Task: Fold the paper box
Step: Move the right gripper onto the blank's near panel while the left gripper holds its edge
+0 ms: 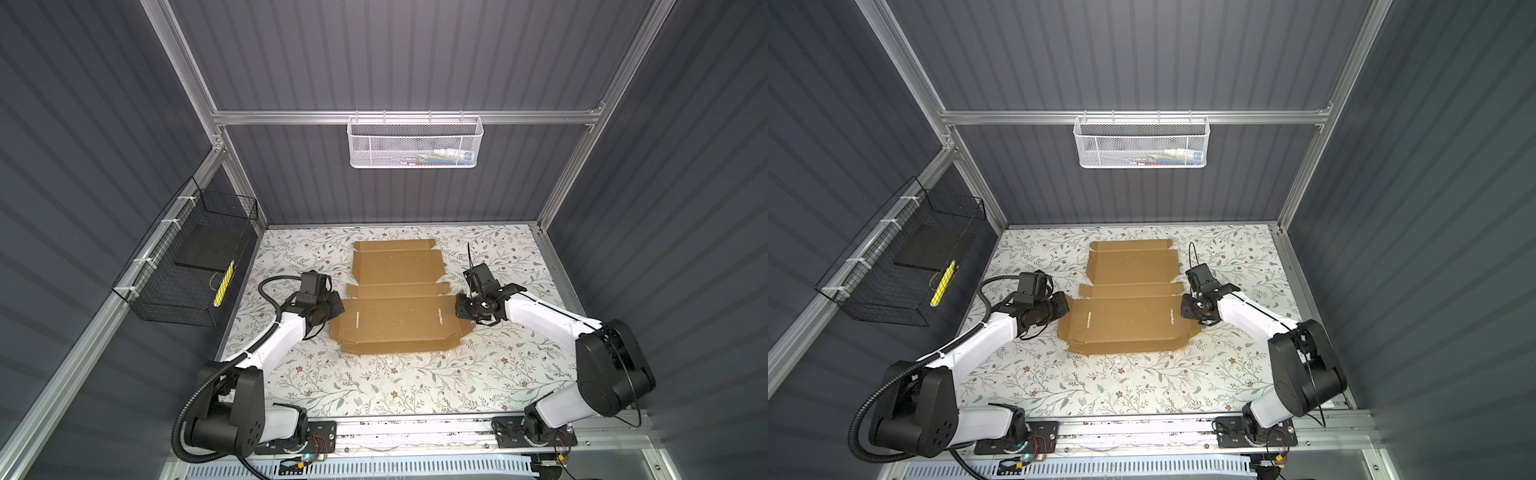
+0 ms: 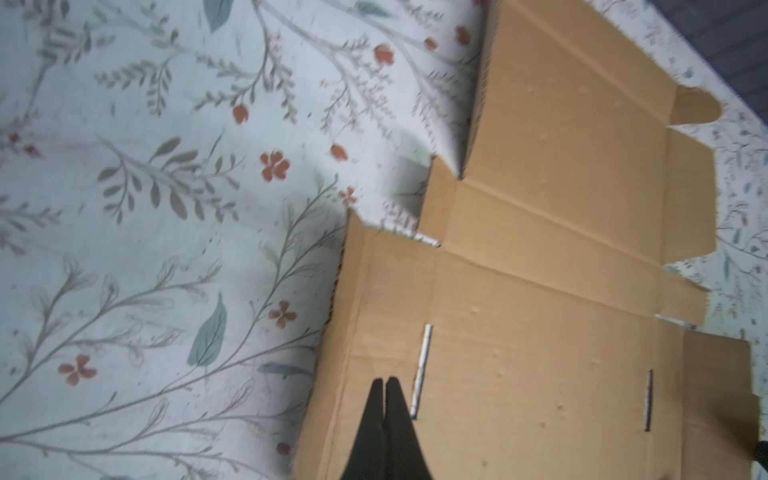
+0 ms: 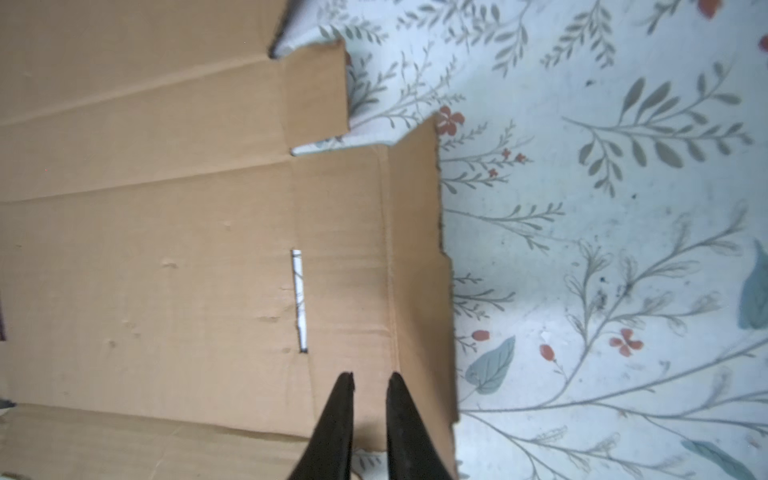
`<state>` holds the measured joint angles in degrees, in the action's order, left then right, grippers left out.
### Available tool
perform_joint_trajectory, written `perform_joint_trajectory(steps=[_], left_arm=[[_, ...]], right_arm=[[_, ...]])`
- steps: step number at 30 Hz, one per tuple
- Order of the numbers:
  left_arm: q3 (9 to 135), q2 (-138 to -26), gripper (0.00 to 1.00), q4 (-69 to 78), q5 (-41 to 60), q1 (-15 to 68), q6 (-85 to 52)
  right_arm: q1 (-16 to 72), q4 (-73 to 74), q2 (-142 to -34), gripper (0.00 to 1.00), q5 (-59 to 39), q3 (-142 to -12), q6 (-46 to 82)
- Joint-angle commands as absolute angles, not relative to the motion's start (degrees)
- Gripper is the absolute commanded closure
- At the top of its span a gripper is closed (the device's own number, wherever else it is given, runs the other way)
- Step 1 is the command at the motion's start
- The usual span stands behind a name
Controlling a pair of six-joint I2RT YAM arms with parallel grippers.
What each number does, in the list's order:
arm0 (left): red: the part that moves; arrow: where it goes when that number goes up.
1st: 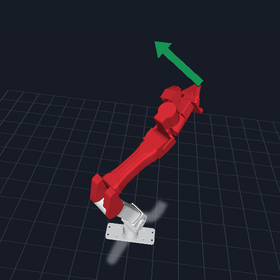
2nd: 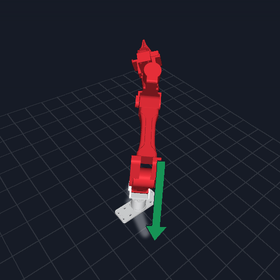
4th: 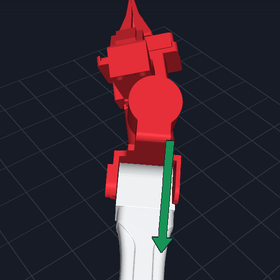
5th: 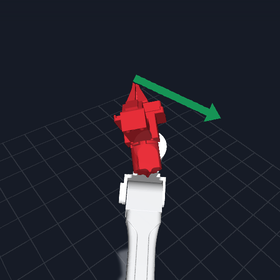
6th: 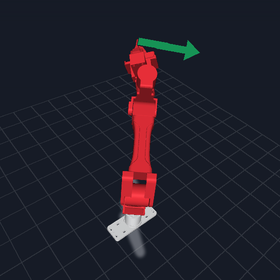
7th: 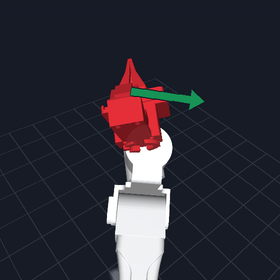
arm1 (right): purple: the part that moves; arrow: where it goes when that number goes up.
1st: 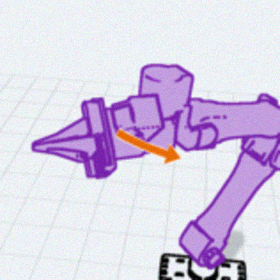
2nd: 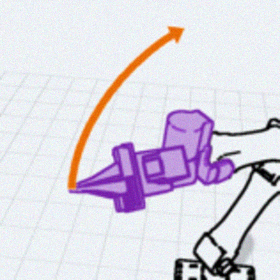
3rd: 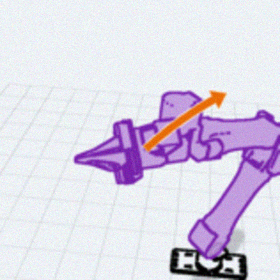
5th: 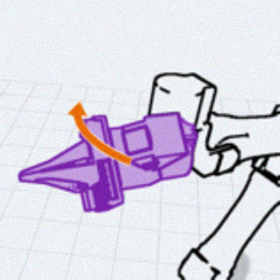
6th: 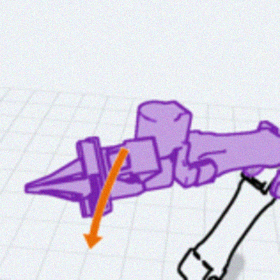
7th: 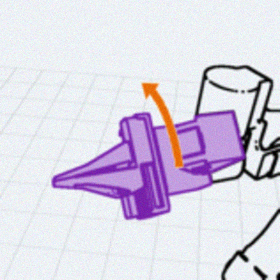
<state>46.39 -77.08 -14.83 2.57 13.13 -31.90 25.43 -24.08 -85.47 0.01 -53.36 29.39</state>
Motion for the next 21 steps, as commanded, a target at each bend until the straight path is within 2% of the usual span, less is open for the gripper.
perform_joint_trajectory(steps=[1,11,21], left_arm=[[52.0,-80.31,1.0,-15.22,5.28,12.88,-28.91],[64.88,-95.26,1.0,-11.25,11.25,12.92,-27.74],[76.71,-111.39,1.0,-8.64,15.1,12.92,-30.11]], right_arm=[[27.29,-26.23,-83.23,0.81,1.72,-53.38,31.12],[35.37,-24.7,-81.93,0.81,2.11,-51.73,37.35],[42.59,-19.91,-90.0,0.81,-0.65,-55.63,40.99]])
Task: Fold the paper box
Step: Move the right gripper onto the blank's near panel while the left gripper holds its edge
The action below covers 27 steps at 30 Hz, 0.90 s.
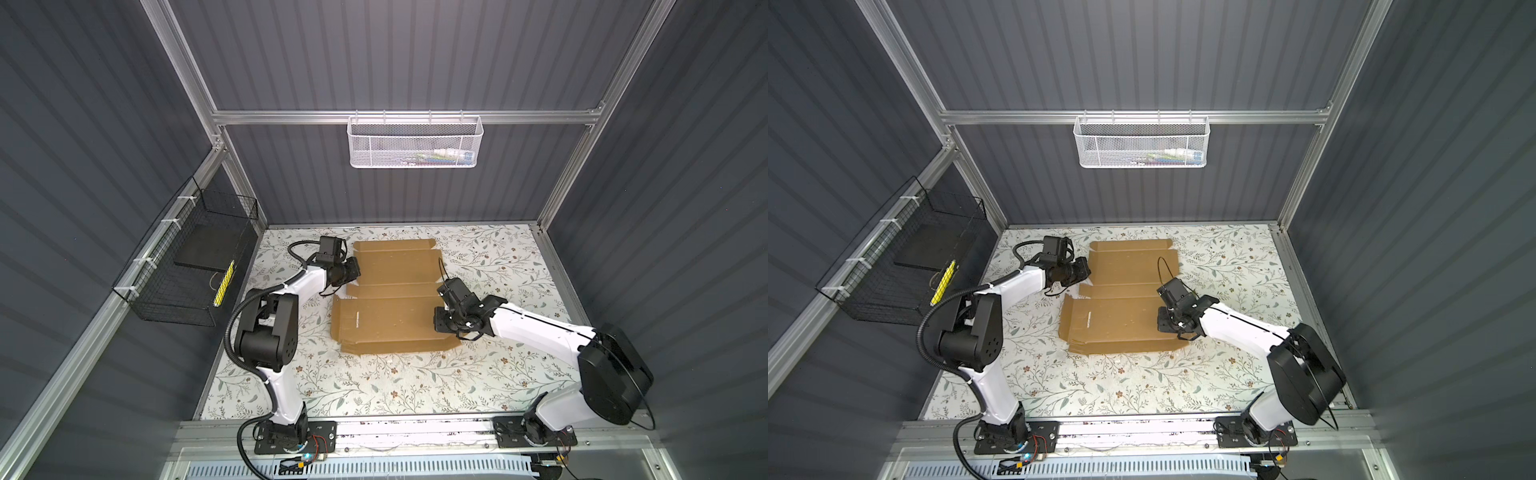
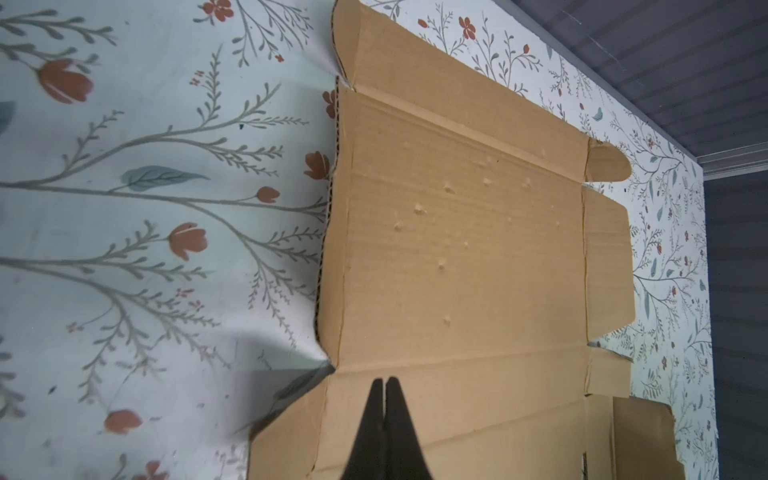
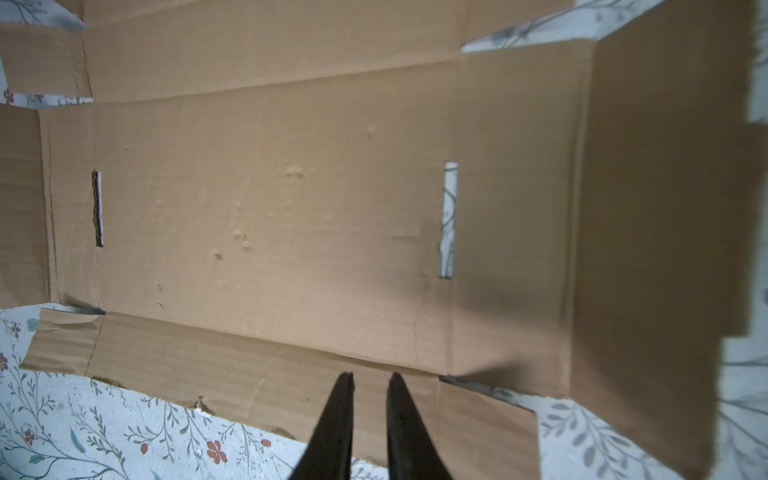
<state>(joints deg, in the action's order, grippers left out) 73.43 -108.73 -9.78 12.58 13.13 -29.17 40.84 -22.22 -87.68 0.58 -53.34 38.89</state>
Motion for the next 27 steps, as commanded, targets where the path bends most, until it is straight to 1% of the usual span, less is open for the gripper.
perform_joint_trajectory(steps=[1,4,5,9,14,20,27], left_arm=[[77.92,-112.76,1.0,-8.53,15.52,12.97,-30.38],[80.34,-116.51,1.0,-8.85,15.21,13.01,-30.43],[83.07,-117.55,1.0,-9.2,14.81,13.01,-30.41],[84.12,-120.23,1.0,-9.01,14.05,13.01,-30.8],[82.45,-121.92,1.0,-8.73,11.53,12.75,-31.6],[78.21,-121.9,1.0,-6.44,11.1,12.48,-32.8],[74.39,-120.14,1.0,-5.76,12.1,10.26,-32.68]], right_arm=[[43.33,-19.19,-91.14,0.81,-1.13,-56.17,41.41],[45.18,-17.46,-94.66,0.81,-2.79,-58.02,41.84],[45.8,-17.64,-95.89,0.81,-2.77,-58.91,41.75],[47.02,-18.3,-98.67,0.81,-3.08,-60.73,41.47],[47.02,-17.66,-99.52,0.81,-3.19,-60.14,41.51],[46.61,-17.5,-101.04,0.81,-2.97,-59.6,40.97],[43.5,-17.71,-102.63,0.81,-3.14,-57.86,39.27]])
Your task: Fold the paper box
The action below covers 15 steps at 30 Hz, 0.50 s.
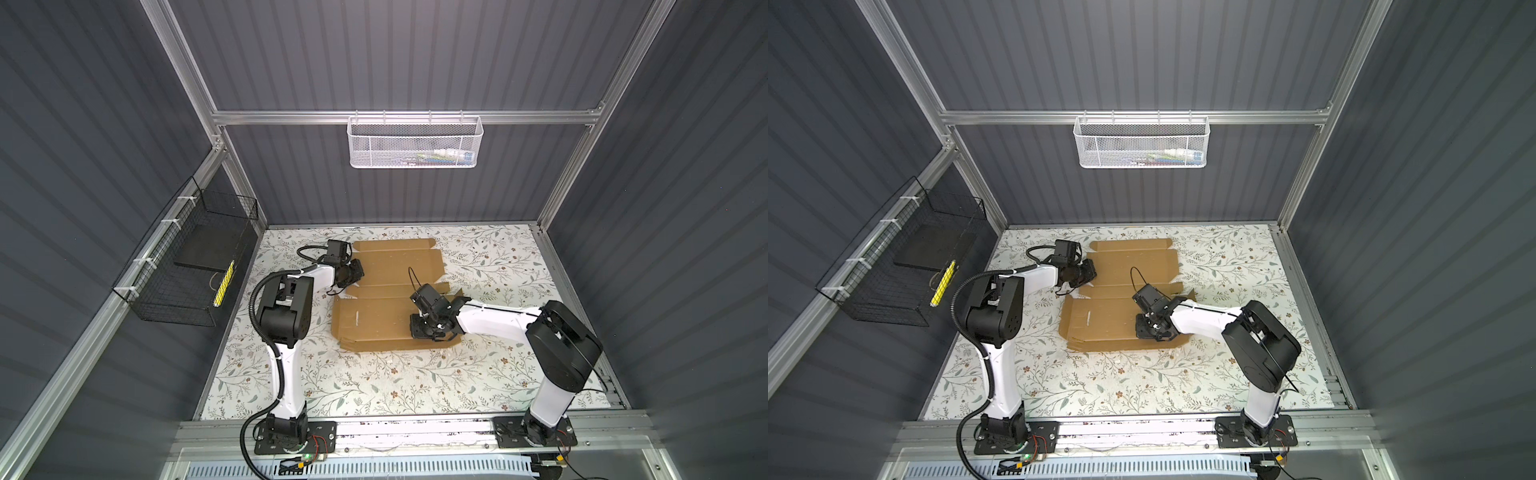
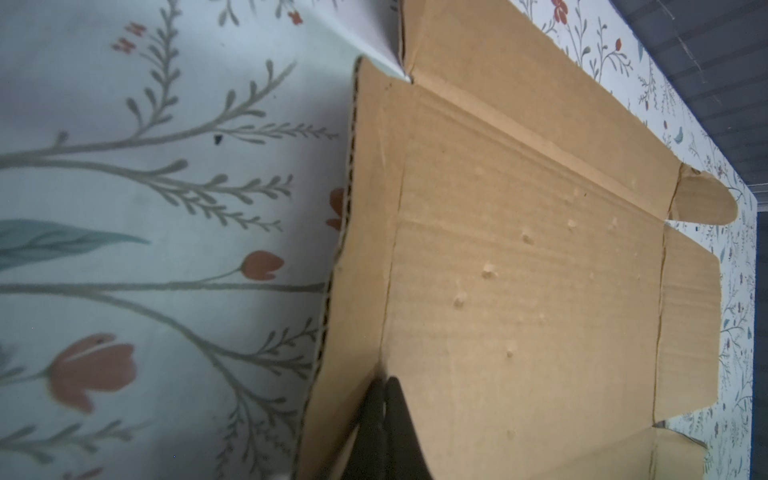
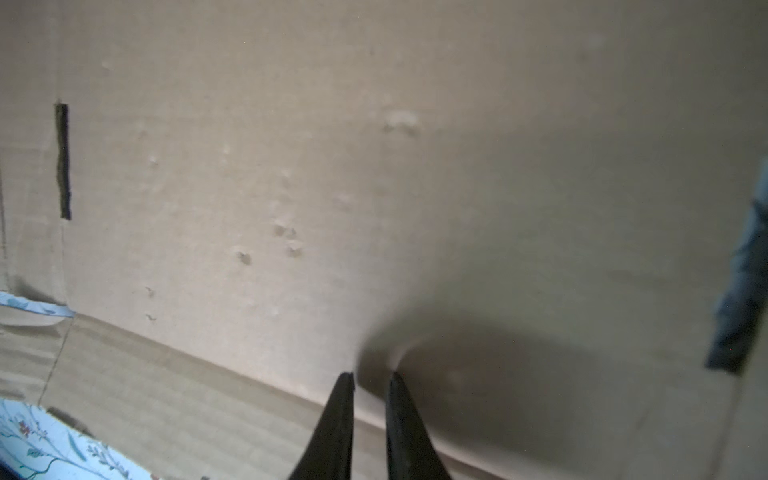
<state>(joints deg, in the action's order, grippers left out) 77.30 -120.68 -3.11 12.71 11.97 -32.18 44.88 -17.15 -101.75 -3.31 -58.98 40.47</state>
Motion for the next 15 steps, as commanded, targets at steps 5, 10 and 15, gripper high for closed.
perform_joint_trajectory(steps=[5,10,15], left_arm=[[68.58,-116.81,1.0,-4.01,12.94,8.14,-32.87],[61.25,-113.69,1.0,-0.77,14.69,7.91,-34.39],[53.75,-110.41,1.0,2.81,16.94,7.91,-36.28]], right_arm=[[40.12,-18.09,-103.71,0.81,-3.69,-57.13,37.34],[36.44,-19.19,-106.33,0.81,-4.13,-58.53,34.65],[32.47,-21.88,-109.5,0.81,-3.77,-63.08,30.81]])
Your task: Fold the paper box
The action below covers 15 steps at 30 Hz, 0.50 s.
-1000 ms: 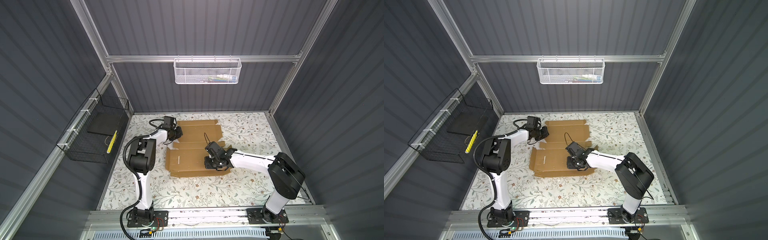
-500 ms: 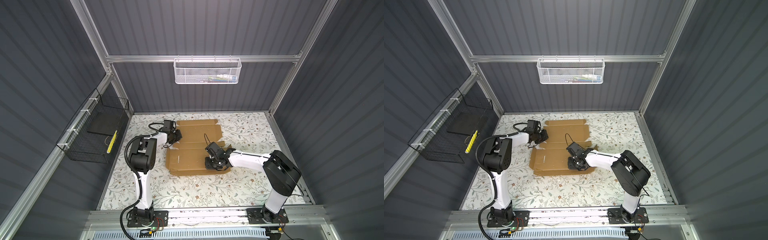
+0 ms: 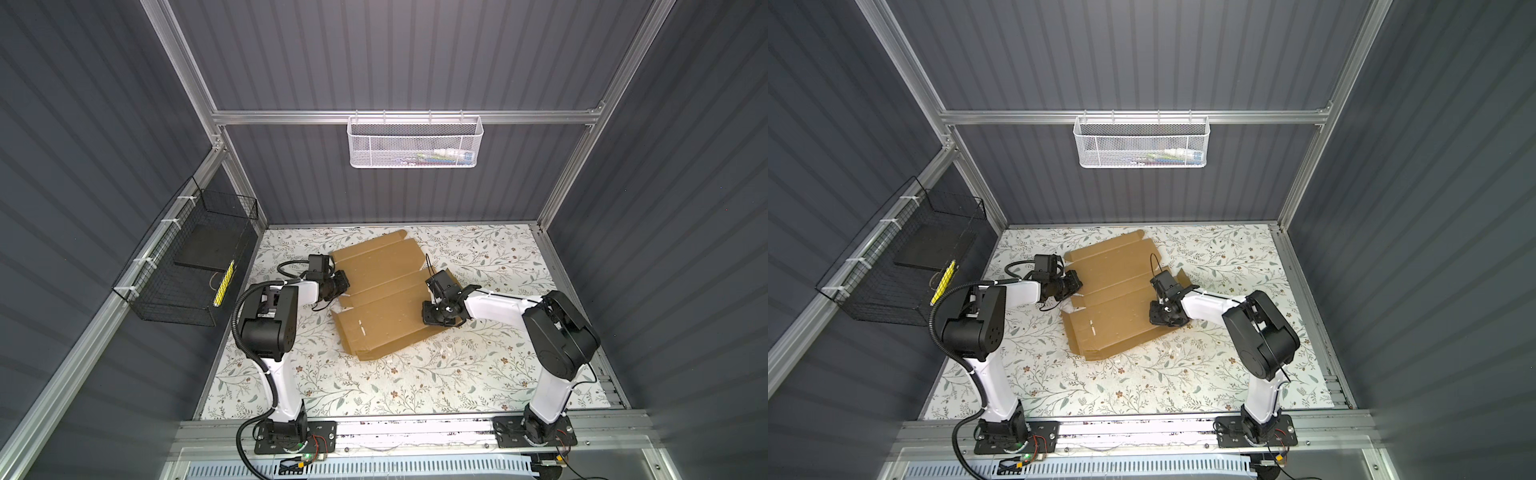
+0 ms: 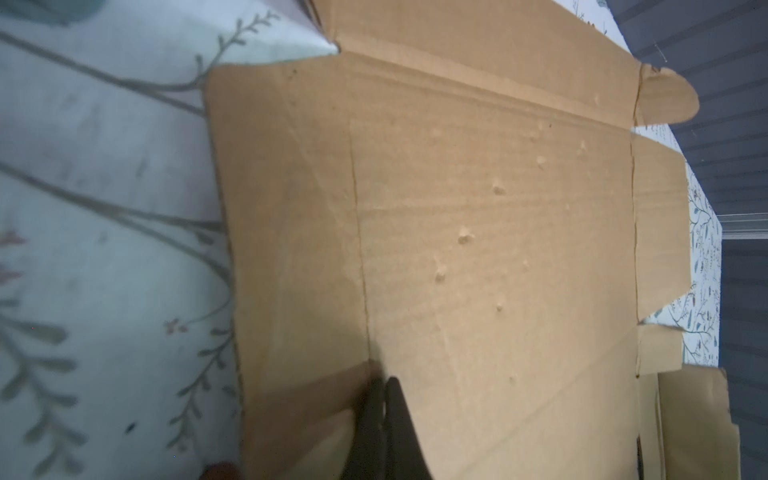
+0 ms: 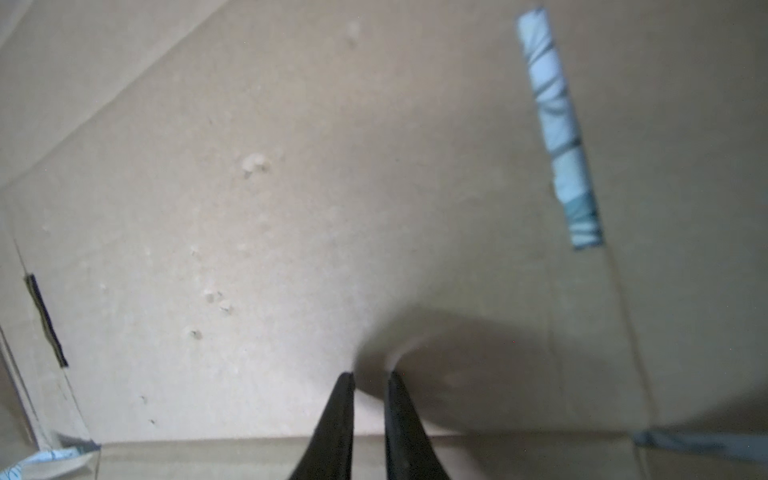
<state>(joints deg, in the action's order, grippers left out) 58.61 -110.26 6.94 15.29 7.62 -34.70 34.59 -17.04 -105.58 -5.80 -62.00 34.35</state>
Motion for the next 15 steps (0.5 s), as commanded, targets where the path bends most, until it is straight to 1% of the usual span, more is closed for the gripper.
perform_joint_trajectory(steps=[1,5,8,11,15], left_arm=[[52.65,-109.79,1.0,3.19,17.49,7.91,-36.49],[48.88,-107.02,1.0,4.56,20.79,7.91,-37.46],[47.33,-103.88,1.0,3.78,21.39,7.91,-37.35],[48.22,-99.61,1.0,0.31,20.11,7.91,-35.74],[52.12,-94.69,1.0,-5.72,15.93,7.91,-32.6]], right_arm=[[31.63,-21.97,-110.29,0.81,-3.71,-64.5,29.93],[28.99,-26.27,-113.19,0.81,-2.82,-71.14,26.98],[28.26,-28.45,-113.86,0.81,-1.72,-75.38,25.34],[28.14,-28.99,-112.49,0.81,-1.31,-77.08,24.39],[28.73,-27.5,-108.33,0.81,-1.7,-74.79,25.11]])
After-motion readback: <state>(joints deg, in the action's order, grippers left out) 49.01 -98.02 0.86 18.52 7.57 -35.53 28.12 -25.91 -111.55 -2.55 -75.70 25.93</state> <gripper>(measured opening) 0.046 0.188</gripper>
